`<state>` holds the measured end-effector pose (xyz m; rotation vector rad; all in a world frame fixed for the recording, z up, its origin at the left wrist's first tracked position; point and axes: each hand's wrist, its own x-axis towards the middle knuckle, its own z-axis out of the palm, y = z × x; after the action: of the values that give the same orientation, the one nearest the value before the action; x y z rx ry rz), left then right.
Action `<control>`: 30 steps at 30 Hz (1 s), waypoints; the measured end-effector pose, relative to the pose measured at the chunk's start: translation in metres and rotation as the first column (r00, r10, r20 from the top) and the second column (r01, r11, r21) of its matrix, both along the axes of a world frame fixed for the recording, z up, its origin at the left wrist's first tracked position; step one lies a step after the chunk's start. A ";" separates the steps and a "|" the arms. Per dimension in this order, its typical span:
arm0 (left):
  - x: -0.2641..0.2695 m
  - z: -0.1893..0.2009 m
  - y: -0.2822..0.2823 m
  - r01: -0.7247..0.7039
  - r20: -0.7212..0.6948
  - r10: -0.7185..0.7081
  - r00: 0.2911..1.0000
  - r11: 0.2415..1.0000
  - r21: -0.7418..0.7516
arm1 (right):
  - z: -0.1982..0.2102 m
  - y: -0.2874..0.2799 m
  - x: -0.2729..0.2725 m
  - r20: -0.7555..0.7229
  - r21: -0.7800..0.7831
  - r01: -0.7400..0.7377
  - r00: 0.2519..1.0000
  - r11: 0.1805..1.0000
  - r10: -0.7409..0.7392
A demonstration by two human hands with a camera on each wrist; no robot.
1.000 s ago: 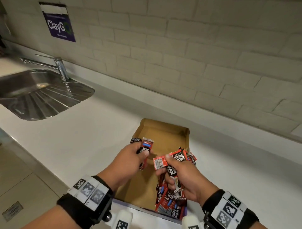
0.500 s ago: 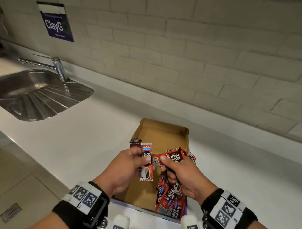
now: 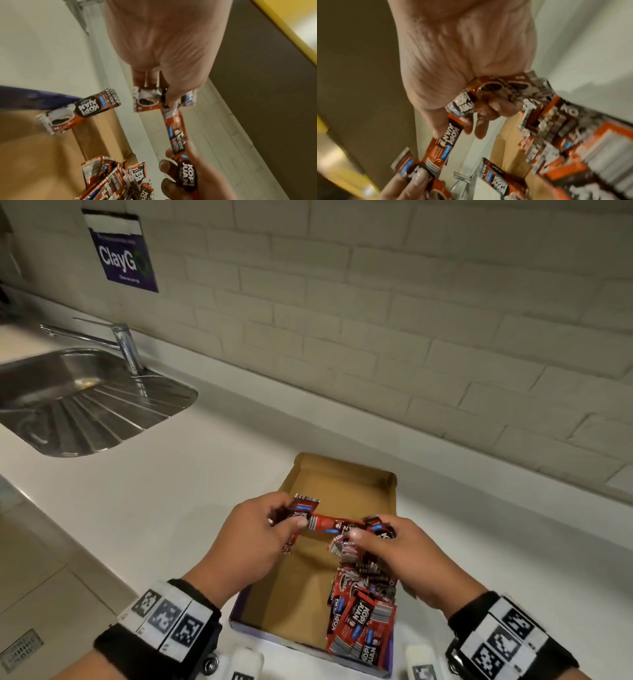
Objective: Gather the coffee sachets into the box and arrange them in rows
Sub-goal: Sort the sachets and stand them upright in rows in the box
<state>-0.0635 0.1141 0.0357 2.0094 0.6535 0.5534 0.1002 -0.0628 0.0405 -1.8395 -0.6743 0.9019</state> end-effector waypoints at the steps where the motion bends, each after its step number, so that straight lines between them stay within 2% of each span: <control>1: -0.001 0.001 -0.002 -0.024 0.059 0.020 0.998 0.997 0.077 | -0.001 0.001 0.000 -0.154 0.046 0.078 0.986 0.996 -0.070; 2: -0.002 0.000 -0.003 -0.022 0.118 0.005 0.993 0.990 0.143 | -0.002 0.002 0.000 -0.269 0.073 0.145 0.955 0.987 -0.120; 4: -0.006 -0.005 -0.005 0.041 0.186 -0.099 0.978 0.955 0.293 | -0.004 0.005 -0.002 -0.406 0.104 0.206 0.902 0.973 -0.147; 6: -0.008 -0.015 -0.006 0.108 0.171 -0.199 0.965 0.894 0.435 | -0.006 0.008 -0.002 -0.518 0.166 0.238 0.847 0.957 -0.120; 8: -0.011 -0.025 -0.004 0.130 0.135 -0.227 0.965 0.854 0.504 | -0.002 0.008 -0.001 -0.566 0.200 0.250 0.819 0.947 -0.097; 12: -0.013 -0.030 -0.005 0.111 0.134 -0.222 0.966 0.821 0.561 | -0.002 0.005 0.001 -0.563 0.208 0.203 0.825 0.957 -0.053; 16: -0.013 -0.033 -0.004 0.151 0.065 -0.246 0.967 0.762 0.629 | 0.000 0.008 -0.003 -0.396 0.186 0.233 0.907 0.955 -0.144; 17: -0.013 -0.033 -0.004 0.170 0.051 -0.251 0.967 0.778 0.605 | -0.001 0.009 -0.004 -0.349 0.179 0.240 0.922 0.954 -0.166; 19: -0.013 -0.029 -0.006 0.157 0.022 -0.185 0.982 0.883 0.442 | -0.003 0.011 -0.003 -0.257 0.175 0.248 0.946 0.953 -0.199; 21: -0.013 -0.023 -0.007 0.041 -0.004 -0.040 0.999 0.994 0.105 | -0.003 0.012 -0.003 -0.183 0.167 0.235 0.962 0.957 -0.205; 22: -0.012 -0.019 -0.006 -0.020 -0.002 0.020 1.000 0.994 -0.103 | -0.002 0.012 -0.003 -0.164 0.162 0.235 0.964 0.958 -0.208; 24: -0.008 -0.017 -0.003 -0.049 0.042 0.073 0.996 0.907 -0.418 | -0.001 0.011 -0.004 -0.146 0.152 0.227 0.968 0.962 -0.205; 26: -0.007 -0.015 -0.001 -0.040 0.063 0.086 0.994 0.848 -0.528 | -0.001 0.011 -0.003 -0.119 0.125 0.208 0.974 0.970 -0.194; 30: -0.007 -0.011 -0.003 -0.007 0.071 0.057 0.996 0.829 -0.559 | 0.002 0.013 -0.007 -0.094 0.079 0.153 0.985 0.985 -0.146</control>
<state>-0.0705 0.1116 0.0245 1.4155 0.7023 0.4029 0.0935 -0.0493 0.0421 -1.7387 -0.5056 0.8364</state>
